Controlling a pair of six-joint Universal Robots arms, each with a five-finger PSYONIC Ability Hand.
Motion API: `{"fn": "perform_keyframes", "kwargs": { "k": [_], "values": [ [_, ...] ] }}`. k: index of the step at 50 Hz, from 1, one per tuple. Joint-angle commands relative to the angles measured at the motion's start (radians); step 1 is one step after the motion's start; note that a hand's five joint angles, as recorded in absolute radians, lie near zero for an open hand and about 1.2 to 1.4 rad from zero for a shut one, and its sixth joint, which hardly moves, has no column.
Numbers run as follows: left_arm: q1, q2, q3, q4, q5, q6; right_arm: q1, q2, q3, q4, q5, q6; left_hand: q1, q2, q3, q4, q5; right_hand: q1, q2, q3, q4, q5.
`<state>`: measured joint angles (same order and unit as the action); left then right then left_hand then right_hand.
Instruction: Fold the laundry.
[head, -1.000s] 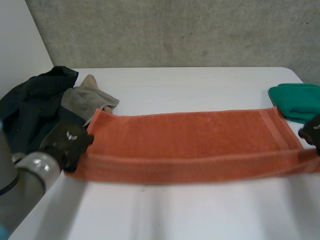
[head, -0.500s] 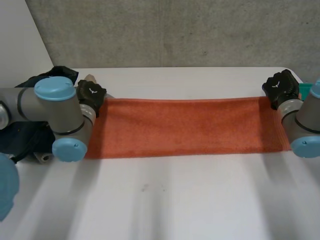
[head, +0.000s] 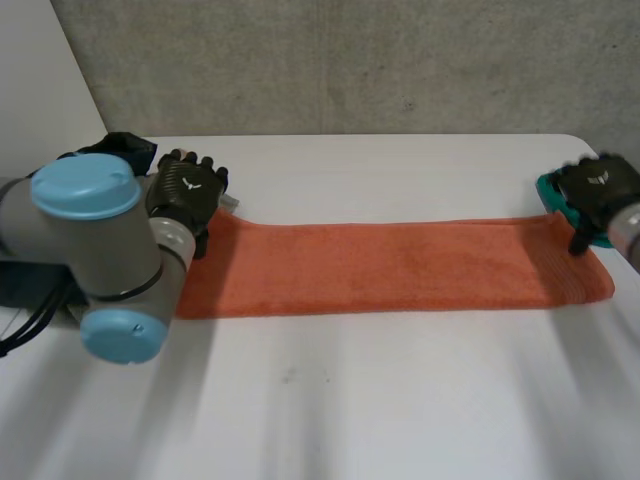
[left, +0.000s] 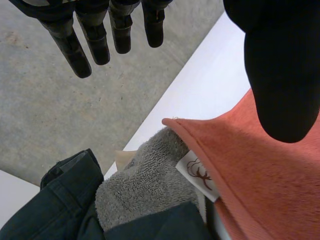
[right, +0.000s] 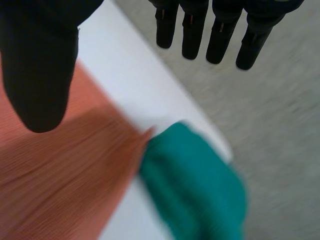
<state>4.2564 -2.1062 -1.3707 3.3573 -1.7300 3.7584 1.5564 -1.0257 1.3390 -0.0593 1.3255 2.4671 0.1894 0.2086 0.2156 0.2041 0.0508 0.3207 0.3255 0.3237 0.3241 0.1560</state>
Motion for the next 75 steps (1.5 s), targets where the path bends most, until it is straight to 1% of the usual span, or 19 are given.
{"fn": "perform_keyframes", "kwargs": {
  "k": [1, 3, 13, 15, 16, 17, 24, 34, 35, 36, 42, 43, 47, 53, 65, 66, 68, 70, 75],
  "values": [
    [0.002, 0.095, -0.139, 0.033, 0.041, -0.124, -0.128, -0.021, 0.111, 0.133, -0.146, -0.002, -0.015, -0.034, -0.041, -0.030, -0.051, 0.248, 0.244, 0.245, 0.245, 0.239],
    [0.002, 0.095, -0.148, 0.033, 0.047, -0.134, -0.145, -0.019, 0.123, 0.119, -0.161, -0.004, -0.015, -0.034, -0.041, -0.030, -0.051, 0.371, 0.366, 0.368, 0.368, 0.361],
    [0.003, 0.086, -0.173, 0.037, 0.050, -0.137, -0.156, 0.071, 0.121, 0.015, -0.154, -0.037, -0.015, -0.034, -0.041, -0.030, -0.051, 0.501, 0.496, 0.498, 0.497, 0.491],
    [0.005, 0.087, -0.174, 0.039, 0.050, -0.137, -0.156, 0.084, 0.117, 0.004, -0.152, -0.045, -0.015, -0.034, -0.041, -0.030, -0.051, 0.665, 0.660, 0.662, 0.661, 0.655],
    [0.005, 0.087, -0.174, 0.039, 0.050, -0.137, -0.157, 0.097, 0.112, -0.004, -0.150, -0.050, -0.015, -0.034, -0.041, -0.030, -0.051, 0.945, 0.940, 0.942, 0.941, 0.935],
    [0.007, 0.087, -0.174, 0.040, 0.050, -0.137, -0.157, 0.101, 0.109, -0.008, -0.146, -0.054, -0.014, -0.033, -0.040, -0.029, -0.050, 1.074, 1.069, 1.071, 1.071, 1.064],
    [0.007, 0.106, -0.179, 0.050, 0.050, -0.137, -0.234, 0.078, 0.127, -0.034, -0.075, -0.076, -0.014, -0.033, -0.040, -0.029, -0.050, 1.076, 1.071, 1.073, 1.072, 1.066],
    [0.008, 0.158, -0.206, 0.050, 0.052, -0.138, -0.360, -0.008, 0.137, -0.022, -0.094, -0.178, -0.014, -0.033, -0.040, -0.029, -0.050, 1.076, 1.071, 1.073, 1.072, 1.066],
    [0.008, 0.161, -0.209, 0.050, 0.052, -0.138, -0.360, -0.010, 0.150, -0.020, -0.109, -0.186, -0.014, -0.033, -0.040, -0.029, -0.050, 0.443, 0.438, 0.440, 0.440, 0.433],
    [0.008, 0.163, -0.212, 0.050, 0.052, -0.138, -0.360, -0.011, 0.161, -0.022, -0.121, -0.183, -0.011, -0.030, -0.037, -0.026, -0.047, 0.300, 0.295, 0.297, 0.297, 0.290],
    [0.004, 0.175, -0.222, 0.051, 0.058, -0.140, -0.328, -0.042, 0.229, -0.033, -0.274, -0.122, -0.011, -0.030, -0.037, -0.026, -0.047, 0.252, 0.247, 0.249, 0.248, 0.242],
    [0.004, 0.176, -0.223, 0.050, 0.060, -0.140, -0.320, -0.047, 0.241, -0.036, -0.317, -0.096, -0.011, -0.030, -0.037, -0.026, -0.047, 0.255, 0.250, 0.251, 0.251, 0.245],
    [0.004, 0.178, -0.223, 0.050, 0.070, -0.160, -0.317, -0.050, 0.267, -0.036, -0.382, -0.073, -0.008, -0.027, -0.034, -0.023, -0.044, 0.278, 0.273, 0.275, 0.275, 0.268],
    [0.002, 0.192, -0.223, 0.050, 0.084, -0.210, -0.306, -0.036, 0.267, -0.045, -0.385, -0.076, -0.005, -0.024, -0.032, -0.020, -0.041, 0.345, 0.341, 0.342, 0.342, 0.336],
    [0.000, 0.195, -0.235, 0.050, 0.095, -0.218, -0.254, 0.062, 0.224, -0.113, -0.364, -0.093, -0.005, -0.024, -0.031, -0.020, -0.041, 0.416, 0.411, 0.413, 0.413, 0.406],
    [0.000, 0.195, -0.235, 0.050, 0.095, -0.218, -0.250, 0.071, 0.220, -0.113, -0.362, -0.094, -0.005, -0.024, -0.031, -0.020, -0.041, 0.442, 0.437, 0.439, 0.439, 0.432],
    [0.000, 0.193, -0.235, 0.050, 0.095, -0.218, -0.242, 0.091, 0.206, -0.113, -0.351, -0.105, -0.005, -0.024, -0.031, -0.020, -0.041, 0.662, 0.657, 0.659, 0.658, 0.652],
    [0.000, 0.193, -0.235, 0.051, 0.095, -0.218, -0.240, 0.107, 0.190, -0.111, -0.341, -0.114, -0.005, -0.024, -0.031, -0.020, -0.041, 1.024, 1.020, 1.021, 1.021, 1.014],
    [-0.001, 0.198, -0.238, 0.050, 0.096, -0.218, -0.248, 0.098, 0.183, -0.113, -0.270, -0.140, -0.005, -0.024, -0.031, -0.020, -0.041, 1.076, 1.071, 1.073, 1.072, 1.066]
  ]
}}
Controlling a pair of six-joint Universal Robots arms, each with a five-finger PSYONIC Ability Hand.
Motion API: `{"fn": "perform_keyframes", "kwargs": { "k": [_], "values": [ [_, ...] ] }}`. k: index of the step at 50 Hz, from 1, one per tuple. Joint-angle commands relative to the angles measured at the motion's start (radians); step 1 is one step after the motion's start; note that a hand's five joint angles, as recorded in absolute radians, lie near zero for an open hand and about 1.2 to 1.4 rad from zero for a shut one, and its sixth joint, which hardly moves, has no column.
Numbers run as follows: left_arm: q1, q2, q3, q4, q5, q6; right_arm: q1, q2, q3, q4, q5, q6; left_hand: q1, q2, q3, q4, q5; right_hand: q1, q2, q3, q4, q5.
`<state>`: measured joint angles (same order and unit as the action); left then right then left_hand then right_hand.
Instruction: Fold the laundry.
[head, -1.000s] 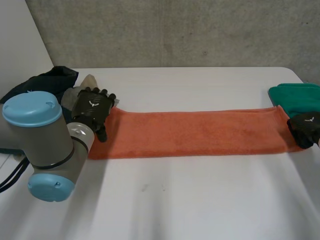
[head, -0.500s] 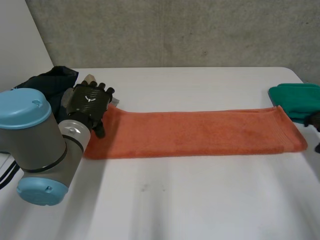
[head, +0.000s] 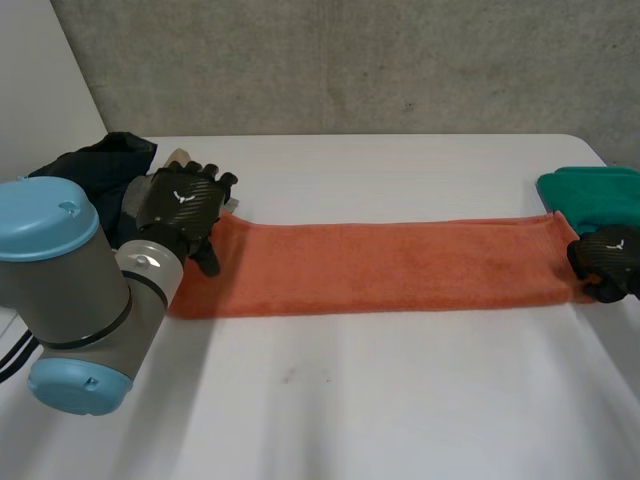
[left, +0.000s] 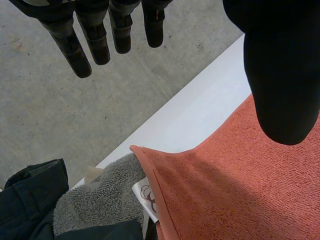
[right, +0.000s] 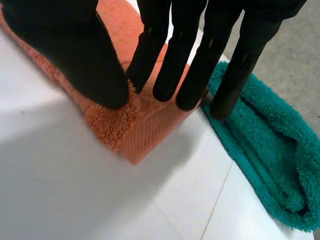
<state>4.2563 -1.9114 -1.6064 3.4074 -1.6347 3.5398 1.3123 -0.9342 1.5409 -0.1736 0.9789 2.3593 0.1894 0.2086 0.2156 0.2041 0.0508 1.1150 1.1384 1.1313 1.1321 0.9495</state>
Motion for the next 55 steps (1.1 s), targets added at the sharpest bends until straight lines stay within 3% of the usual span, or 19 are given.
{"fn": "perform_keyframes", "kwargs": {
  "k": [1, 5, 13, 17, 29, 30, 38, 42, 48, 49, 53, 55],
  "values": [
    [-0.001, 0.005, -0.003, 0.000, 0.003, 0.001, -0.004, 0.005, -0.018, 0.000, 0.093, -0.034, -0.005, -0.024, -0.031, -0.020, -0.041, 0.281, 0.258, 0.265, 0.264, 0.272],
    [-0.001, 0.031, -0.004, 0.001, 0.026, 0.001, -0.010, -0.035, -0.012, -0.001, 0.135, -0.045, -0.005, -0.024, -0.031, -0.020, -0.041, 0.281, 0.258, 0.265, 0.264, 0.272],
    [0.004, 0.078, -0.006, -0.002, 0.067, -0.013, -0.159, -0.135, -0.027, 0.011, 0.170, -0.153, -0.005, -0.024, -0.031, -0.020, -0.041, 0.281, 0.258, 0.265, 0.264, 0.272],
    [0.008, 0.101, -0.003, -0.002, 0.067, -0.021, -0.157, -0.147, -0.028, 0.009, 0.207, -0.184, -0.005, -0.024, -0.031, -0.020, -0.041, 0.281, 0.258, 0.265, 0.264, 0.272],
    [0.027, 0.161, -0.009, -0.011, 0.064, -0.025, 0.388, -0.249, -0.070, -0.052, 0.221, -0.144, -0.005, -0.024, -0.031, -0.020, -0.041, 0.281, 0.258, 0.265, 0.264, 0.272],
    [0.028, 0.164, -0.012, -0.013, 0.065, -0.027, 0.485, -0.236, -0.087, -0.072, 0.218, -0.144, -0.005, -0.024, -0.031, -0.020, -0.041, 0.281, 0.258, 0.265, 0.264, 0.272],
    [0.053, 0.187, -0.056, -0.011, 0.067, -0.033, 0.894, -0.033, -0.206, -0.176, 0.210, -0.155, -0.005, -0.024, -0.031, -0.020, -0.041, 0.281, 0.258, 0.265, 0.264, 0.272],
    [0.057, 0.186, -0.073, -0.007, 0.067, -0.032, 1.007, 0.081, -0.251, -0.188, 0.210, -0.160, -0.005, -0.024, -0.031, -0.020, -0.041, 0.281, 0.258, 0.265, 0.264, 0.272],
    [0.060, 0.183, -0.082, -0.005, 0.067, -0.032, 1.067, 0.186, -0.277, -0.178, 0.241, -0.170, -0.008, -0.027, -0.034, -0.023, -0.044, 0.281, 0.258, 0.265, 0.264, 0.272],
    [0.059, 0.181, -0.082, -0.005, 0.067, -0.032, 1.068, 0.178, -0.272, -0.173, 0.266, -0.163, -0.008, -0.027, -0.034, -0.023, -0.044, -0.087, -0.110, -0.103, -0.104, -0.096],
    [0.059, 0.181, -0.076, 0.000, 0.069, -0.032, 1.058, 0.115, -0.228, -0.178, 0.361, -0.115, -0.008, -0.027, -0.034, -0.023, -0.044, -0.941, -0.964, -0.957, -0.958, -0.949],
    [0.057, 0.180, -0.066, 0.000, 0.069, -0.032, 1.047, 0.072, -0.208, -0.173, 0.389, -0.071, -0.008, -0.027, -0.034, -0.023, -0.044, -0.941, -0.964, -0.957, -0.958, -0.949]
  ]
}}
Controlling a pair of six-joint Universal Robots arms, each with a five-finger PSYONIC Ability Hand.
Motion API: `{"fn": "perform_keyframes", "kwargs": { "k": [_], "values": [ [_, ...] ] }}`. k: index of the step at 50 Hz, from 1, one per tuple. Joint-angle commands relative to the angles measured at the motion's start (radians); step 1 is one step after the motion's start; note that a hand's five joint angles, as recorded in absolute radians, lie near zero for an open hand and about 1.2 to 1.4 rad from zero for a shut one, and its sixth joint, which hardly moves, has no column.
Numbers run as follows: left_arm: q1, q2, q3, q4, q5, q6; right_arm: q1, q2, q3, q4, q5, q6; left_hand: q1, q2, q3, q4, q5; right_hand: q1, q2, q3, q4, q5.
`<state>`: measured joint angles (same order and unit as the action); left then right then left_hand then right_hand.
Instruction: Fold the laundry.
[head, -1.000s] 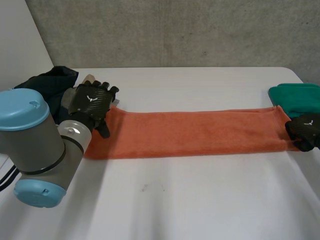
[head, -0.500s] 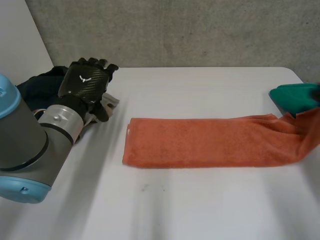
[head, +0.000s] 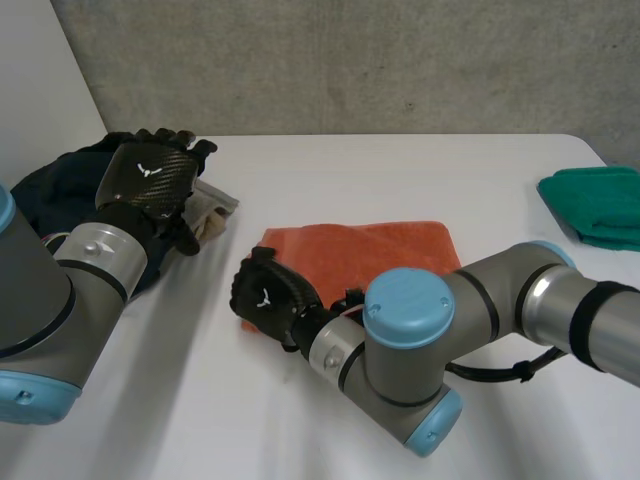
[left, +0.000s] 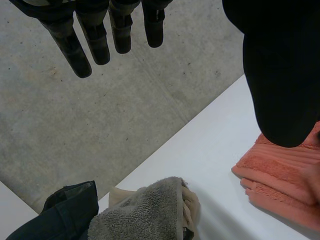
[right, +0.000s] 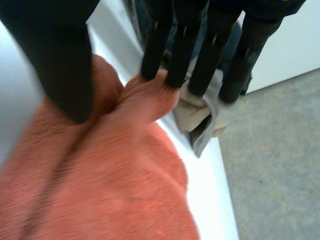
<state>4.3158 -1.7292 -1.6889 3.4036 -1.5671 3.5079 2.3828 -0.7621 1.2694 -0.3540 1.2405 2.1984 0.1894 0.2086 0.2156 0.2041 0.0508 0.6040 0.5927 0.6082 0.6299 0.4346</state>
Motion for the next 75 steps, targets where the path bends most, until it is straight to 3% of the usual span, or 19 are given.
{"fn": "perform_keyframes", "kwargs": {
  "k": [1, 9, 16, 20, 23, 26, 35, 39, 40, 46, 47, 48, 49, 53, 57, 59, 63, 70, 75],
  "values": [
    [-0.002, -0.004, 0.021, 0.003, 0.001, 0.000, -0.040, -0.132, 0.080, 0.007, 0.145, 0.133, -0.008, -0.027, -0.034, -0.023, -0.044, -0.429, -0.418, -0.434, -0.455, -0.435],
    [-0.034, -0.012, 0.071, 0.005, 0.001, 0.000, -0.293, -0.327, 0.249, 0.120, 0.154, 0.483, -0.008, -0.027, -0.034, -0.023, -0.044, -0.429, -0.418, -0.434, -0.455, -0.435],
    [-0.106, -0.075, 0.121, 0.010, -0.001, 0.003, -0.431, -0.302, 0.346, 0.171, 0.157, 0.451, -0.008, -0.027, -0.034, -0.023, -0.044, -0.429, -0.418, -0.434, -0.455, -0.435],
    [-0.146, -0.128, 0.159, 0.009, -0.001, 0.008, -0.499, -0.293, 0.387, 0.167, 0.155, 0.362, -0.005, -0.024, -0.031, -0.020, -0.041, -0.024, -0.013, -0.028, -0.050, -0.029],
    [-0.168, -0.164, 0.182, 0.009, -0.002, 0.008, -0.527, -0.293, 0.389, 0.161, 0.160, 0.325, -0.005, -0.024, -0.031, -0.020, -0.041, 0.694, 0.706, 0.690, 0.668, 0.689],
    [-0.177, -0.179, 0.198, 0.002, -0.008, 0.006, -0.536, -0.299, 0.381, 0.161, 0.174, 0.305, -0.005, -0.024, -0.031, -0.020, -0.041, 0.792, 0.804, 0.788, 0.766, 0.787],
    [-0.169, -0.156, 0.183, -0.003, -0.014, 0.005, -0.467, -0.333, 0.268, 0.106, 0.197, 0.294, -0.002, -0.022, -0.028, -0.017, -0.038, 0.792, 0.804, 0.788, 0.766, 0.787],
    [-0.148, -0.104, 0.155, -0.003, -0.018, 0.005, -0.279, -0.347, 0.216, 0.041, 0.119, 0.282, -0.002, -0.022, -0.028, -0.017, -0.038, 0.792, 0.804, 0.788, 0.766, 0.787],
    [-0.140, -0.095, 0.147, -0.001, -0.018, 0.005, -0.213, -0.321, 0.208, 0.006, 0.064, 0.276, 0.001, -0.019, -0.026, -0.014, -0.035, 0.792, 0.804, 0.788, 0.766, 0.787],
    [-0.082, -0.072, 0.115, 0.002, -0.021, -0.007, -0.080, -0.163, 0.170, -0.022, -0.105, 0.251, -0.002, -0.022, -0.028, -0.017, -0.038, 0.792, 0.804, 0.788, 0.766, 0.787],
    [-0.080, -0.072, 0.115, 0.002, -0.024, -0.010, -0.077, -0.143, 0.157, -0.017, -0.108, 0.253, -0.002, -0.022, -0.028, -0.017, -0.038, 0.703, 0.715, 0.699, 0.677, 0.698],
    [-0.079, -0.072, 0.117, 0.002, -0.027, -0.015, -0.076, -0.122, 0.131, -0.001, -0.092, 0.259, -0.002, -0.022, -0.028, -0.017, -0.038, 0.089, 0.100, 0.085, 0.063, 0.084],
    [-0.076, -0.075, 0.118, 0.003, -0.033, -0.024, -0.076, -0.117, 0.119, 0.010, -0.075, 0.265, -0.002, -0.022, -0.028, -0.017, -0.038, -0.158, -0.147, -0.163, -0.184, -0.163],
    [-0.077, -0.090, 0.141, 0.005, -0.044, -0.055, -0.080, -0.135, 0.087, 0.046, 0.071, 0.392, -0.002, -0.022, -0.028, -0.017, -0.038, -0.429, -0.418, -0.434, -0.455, -0.435],
    [-0.096, -0.143, 0.193, 0.002, -0.044, -0.081, -0.152, -0.192, 0.096, 0.056, 0.157, 0.686, -0.002, -0.022, -0.028, -0.017, -0.038, -0.429, -0.418, -0.434, -0.455, -0.435],
    [-0.116, -0.176, 0.224, -0.003, -0.044, -0.089, -0.227, -0.261, 0.107, 0.064, 0.154, 0.850, -0.002, -0.022, -0.028, -0.017, -0.038, -0.429, -0.418, -0.434, -0.455, -0.435],
    [-0.195, -0.256, 0.310, -0.023, -0.041, -0.109, -0.284, -0.331, 0.107, 0.142, 0.123, 0.998, -0.005, -0.024, -0.031, -0.020, -0.041, -0.429, -0.418, -0.434, -0.455, -0.435],
    [-0.269, -0.418, 0.413, -0.118, -0.059, -0.119, -0.295, -0.198, -0.031, 0.345, 0.088, 0.966, 0.012, -0.007, -0.014, -0.002, -0.024, -0.429, -0.418, -0.434, -0.455, -0.435],
    [-0.274, -0.504, 0.428, -0.205, -0.183, -0.121, -0.287, -0.040, -0.174, 0.489, 0.083, 0.957, 0.012, -0.007, -0.014, -0.002, -0.024, -0.429, -0.418, -0.434, -0.455, -0.435]
  ]
}}
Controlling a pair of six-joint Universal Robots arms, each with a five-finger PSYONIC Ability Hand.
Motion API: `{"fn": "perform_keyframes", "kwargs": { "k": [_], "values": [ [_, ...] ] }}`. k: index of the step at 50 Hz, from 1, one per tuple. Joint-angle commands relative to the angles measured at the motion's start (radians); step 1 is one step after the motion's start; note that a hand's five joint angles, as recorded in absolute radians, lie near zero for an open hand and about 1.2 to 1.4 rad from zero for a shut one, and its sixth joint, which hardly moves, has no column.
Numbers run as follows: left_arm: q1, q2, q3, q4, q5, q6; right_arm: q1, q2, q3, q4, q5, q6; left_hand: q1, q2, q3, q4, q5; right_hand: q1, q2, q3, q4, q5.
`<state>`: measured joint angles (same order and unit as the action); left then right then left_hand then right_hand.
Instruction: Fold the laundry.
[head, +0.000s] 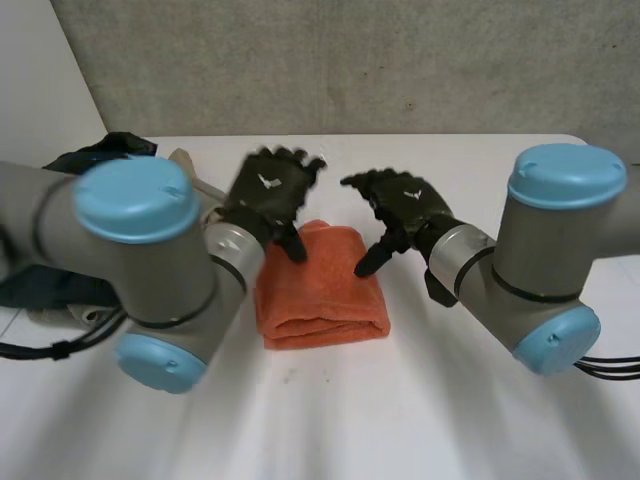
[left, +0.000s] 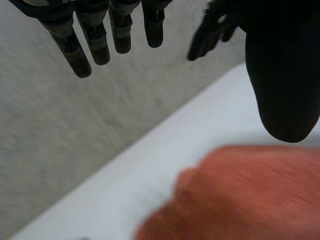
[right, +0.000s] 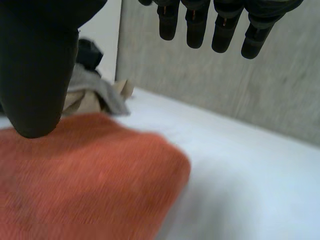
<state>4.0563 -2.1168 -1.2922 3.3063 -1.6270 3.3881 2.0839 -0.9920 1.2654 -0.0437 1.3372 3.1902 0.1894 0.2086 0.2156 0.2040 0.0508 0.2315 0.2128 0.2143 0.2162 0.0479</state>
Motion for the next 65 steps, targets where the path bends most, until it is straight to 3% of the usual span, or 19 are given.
{"fn": "perform_keyframes", "kwargs": {
  "k": [1, 5, 7, 11, 15, 22, 26, 27, 32, 50, 57, 65],
  "values": [
    [-0.017, -0.135, 0.031, -0.132, -0.166, 0.005, 0.013, 0.211, -0.184, 0.194, -0.012, -0.041, 0.012, -0.007, -0.014, -0.002, -0.024, -0.057, -0.038, -0.040, -0.042, -0.048],
    [-0.010, -0.163, 0.019, -0.178, -0.203, 0.010, 0.018, 0.269, -0.218, 0.220, 0.008, -0.121, 0.021, 0.002, -0.005, 0.007, -0.015, -0.057, -0.038, -0.040, -0.042, -0.048],
    [-0.008, -0.164, 0.014, -0.192, -0.198, 0.013, 0.022, 0.268, -0.224, 0.226, 0.057, -0.193, 0.024, 0.005, -0.002, 0.010, -0.012, -0.057, -0.038, -0.040, -0.042, -0.048],
    [-0.004, -0.149, 0.019, -0.208, -0.162, 0.022, 0.022, 0.204, -0.212, 0.219, 0.149, -0.329, 0.042, 0.023, 0.015, 0.027, 0.006, 0.015, 0.034, 0.032, 0.030, 0.024],
    [0.021, -0.082, 0.036, -0.203, -0.071, 0.025, 0.030, 0.104, -0.150, 0.147, 0.195, -0.403, 0.039, 0.020, 0.013, 0.024, 0.003, 0.009, 0.028, 0.026, 0.024, 0.018],
    [0.090, 0.081, 0.091, -0.186, 0.153, 0.014, 0.145, -0.005, 0.046, -0.091, 0.188, -0.441, 0.024, 0.005, -0.002, 0.010, -0.012, -0.020, -0.002, -0.003, -0.005, -0.011],
    [0.096, 0.101, 0.125, -0.194, 0.335, 0.008, 0.223, 0.012, 0.110, -0.148, 0.189, -0.466, 0.027, 0.008, 0.001, 0.012, -0.009, -0.026, -0.007, -0.009, -0.011, -0.017],
    [0.099, 0.103, 0.139, -0.200, 0.413, 0.004, 0.232, 0.021, 0.117, -0.151, 0.189, -0.470, 0.027, 0.008, 0.001, 0.012, -0.009, -0.026, -0.007, -0.009, -0.011, -0.017],
    [0.111, 0.103, 0.154, -0.264, 0.573, -0.006, 0.249, 0.107, 0.114, -0.160, 0.197, -0.480, 0.024, 0.005, -0.002, 0.010, -0.012, -0.023, -0.005, -0.006, -0.008, -0.014],
    [0.124, 0.081, 0.146, -0.294, 0.593, -0.006, 0.249, 0.250, 0.038, -0.280, 0.198, -0.546, 0.024, 0.005, -0.002, 0.010, -0.012, 0.047, 0.066, 0.064, 0.062, 0.056],
    [0.133, 0.081, 0.146, -0.292, 0.593, -0.007, 0.249, 0.269, 0.023, -0.355, 0.197, -0.552, 0.024, 0.005, -0.002, 0.010, -0.012, 0.393, 0.412, 0.410, 0.408, 0.402],
    [0.135, 0.086, 0.148, -0.294, 0.593, -0.009, 0.231, 0.282, -0.015, -0.403, 0.195, -0.546, 0.024, 0.005, -0.002, 0.010, -0.012, 0.579, 0.597, 0.596, 0.594, 0.588]
  ]
}}
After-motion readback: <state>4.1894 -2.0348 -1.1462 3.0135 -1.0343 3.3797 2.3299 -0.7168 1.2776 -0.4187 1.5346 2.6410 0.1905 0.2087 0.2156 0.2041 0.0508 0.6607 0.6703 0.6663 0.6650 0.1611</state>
